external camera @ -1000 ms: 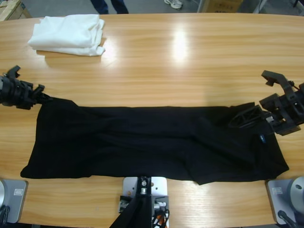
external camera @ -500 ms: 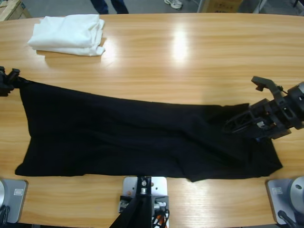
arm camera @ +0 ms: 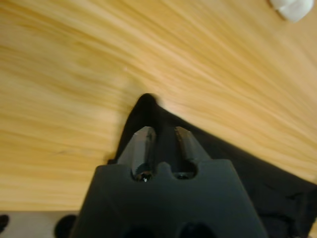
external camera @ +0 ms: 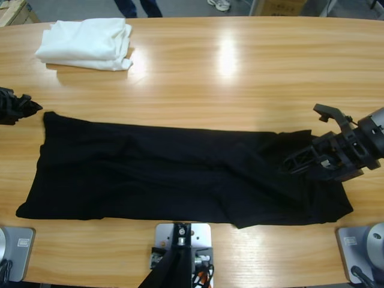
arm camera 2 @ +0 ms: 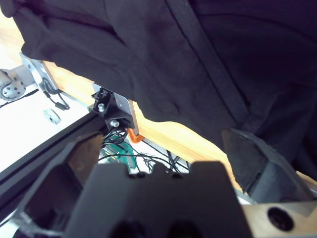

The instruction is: Fold clothes

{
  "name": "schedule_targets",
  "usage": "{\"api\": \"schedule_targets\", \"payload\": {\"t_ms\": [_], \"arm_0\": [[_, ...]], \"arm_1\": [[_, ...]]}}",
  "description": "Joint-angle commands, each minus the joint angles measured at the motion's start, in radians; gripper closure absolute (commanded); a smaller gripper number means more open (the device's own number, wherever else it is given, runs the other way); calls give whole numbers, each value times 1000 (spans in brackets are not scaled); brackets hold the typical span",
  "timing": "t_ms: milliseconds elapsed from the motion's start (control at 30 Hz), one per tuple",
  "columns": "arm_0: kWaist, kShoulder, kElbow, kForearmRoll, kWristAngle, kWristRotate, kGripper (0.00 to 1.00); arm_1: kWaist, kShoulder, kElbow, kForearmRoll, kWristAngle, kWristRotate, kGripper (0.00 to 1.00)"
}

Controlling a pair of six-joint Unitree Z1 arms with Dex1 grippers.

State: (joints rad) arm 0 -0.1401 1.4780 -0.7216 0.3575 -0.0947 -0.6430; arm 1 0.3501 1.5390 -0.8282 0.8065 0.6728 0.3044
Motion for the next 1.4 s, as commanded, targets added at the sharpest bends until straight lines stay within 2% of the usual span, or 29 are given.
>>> {"api": "schedule_targets", "payload": {"t_ms": [33,67,100,200,300,333,367,400,467,500,600,800,900,1167,1400], "arm_0": [[7,-99,-113,304,93,42,13],[-15,-104,-115,303,85,42,36],[-60,-93,-117,297,73,46,144],[-162,-30,-125,278,11,60,348],[-243,-12,-110,273,-38,69,430],[-265,-1,-103,267,-46,69,507],[-289,15,-94,261,-46,68,520],[-308,32,-86,259,-46,66,524],[-334,41,-56,256,-46,58,554],[-343,31,-37,250,-45,53,614],[-371,-7,8,244,-45,38,630],[-397,-60,45,241,-49,9,625],[-406,-66,46,242,-57,6,625],[-413,-88,60,242,-62,-3,619],[-414,-84,62,233,-62,-7,613]], "arm_1": [[12,-2,23,-38,-16,15,18],[12,-16,23,-49,-23,15,18],[12,-34,23,-60,-33,15,26],[12,-67,15,-64,-112,46,288],[12,-53,23,-89,-202,77,527],[12,-35,29,-110,-210,78,661],[12,-15,31,-123,-221,76,775],[12,1,23,-133,-227,72,805],[12,11,17,-164,-227,71,758],[13,13,13,-165,-227,71,676],[59,35,12,-194,-222,50,546],[133,170,11,-296,-135,7,543],[147,204,12,-322,-136,7,501],[147,257,46,-380,-142,4,464],[155,276,139,-454,-125,4,493]]}}
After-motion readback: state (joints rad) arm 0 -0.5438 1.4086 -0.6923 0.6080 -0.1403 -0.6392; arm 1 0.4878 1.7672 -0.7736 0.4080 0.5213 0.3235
